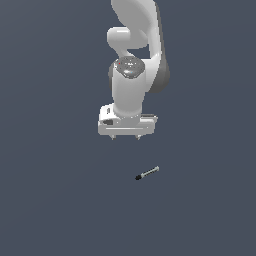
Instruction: Pick up the object and move it to a goal position.
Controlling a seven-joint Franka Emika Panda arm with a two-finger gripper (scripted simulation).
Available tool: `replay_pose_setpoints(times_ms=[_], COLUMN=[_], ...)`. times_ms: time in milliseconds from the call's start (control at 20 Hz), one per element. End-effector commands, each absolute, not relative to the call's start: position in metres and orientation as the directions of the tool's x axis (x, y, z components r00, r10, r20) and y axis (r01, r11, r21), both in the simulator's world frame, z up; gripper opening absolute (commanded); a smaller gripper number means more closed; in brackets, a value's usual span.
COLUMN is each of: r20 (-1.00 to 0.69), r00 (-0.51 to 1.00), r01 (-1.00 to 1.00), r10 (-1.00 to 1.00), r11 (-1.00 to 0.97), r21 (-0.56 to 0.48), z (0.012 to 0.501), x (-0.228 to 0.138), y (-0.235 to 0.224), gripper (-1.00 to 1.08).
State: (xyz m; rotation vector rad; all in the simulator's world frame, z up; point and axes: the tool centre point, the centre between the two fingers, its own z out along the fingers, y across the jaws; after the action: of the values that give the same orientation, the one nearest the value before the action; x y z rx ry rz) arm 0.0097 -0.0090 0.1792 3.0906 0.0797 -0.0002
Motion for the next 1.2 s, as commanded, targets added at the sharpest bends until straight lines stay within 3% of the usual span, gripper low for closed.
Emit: replay_pose_setpoints(times_ms=[0, 550, 1150], r20=[-0.001, 0.002, 0.007], r00=[0.999, 0.999, 0.958], r01=[0.05, -0.035, -0.287], r10=[0.05, -0.035, -0.287], r11=[-0.997, -0.998, -0.957], r21=[0.05, 0.044, 0.027], z=[0.18, 0.172, 0.15], x=[0.01, 0.018, 0.04], y=[-0.01, -0.004, 0.014], gripper=[1.0, 1.0, 1.0])
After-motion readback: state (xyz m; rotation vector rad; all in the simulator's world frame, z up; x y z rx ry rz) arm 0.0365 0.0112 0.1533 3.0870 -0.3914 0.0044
